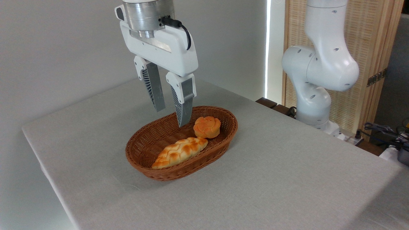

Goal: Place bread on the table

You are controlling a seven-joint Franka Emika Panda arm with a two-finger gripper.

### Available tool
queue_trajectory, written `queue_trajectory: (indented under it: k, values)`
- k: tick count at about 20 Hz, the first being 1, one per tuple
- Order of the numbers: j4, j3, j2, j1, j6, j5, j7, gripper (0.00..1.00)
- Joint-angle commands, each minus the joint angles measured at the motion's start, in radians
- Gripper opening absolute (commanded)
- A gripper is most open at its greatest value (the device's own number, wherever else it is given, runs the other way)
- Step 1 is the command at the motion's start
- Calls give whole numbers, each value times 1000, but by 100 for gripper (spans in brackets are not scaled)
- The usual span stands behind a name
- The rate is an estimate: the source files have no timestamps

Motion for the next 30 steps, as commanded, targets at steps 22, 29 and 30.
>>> queue_trajectory:
  k: [22,29,30]
  values:
    - [10,14,-2,-8,-37,0,31,100]
    - [-138,-15,-97,-20,-31,-10,27,100]
    - [-169,-30,-117,-20,-30,-13,27,100]
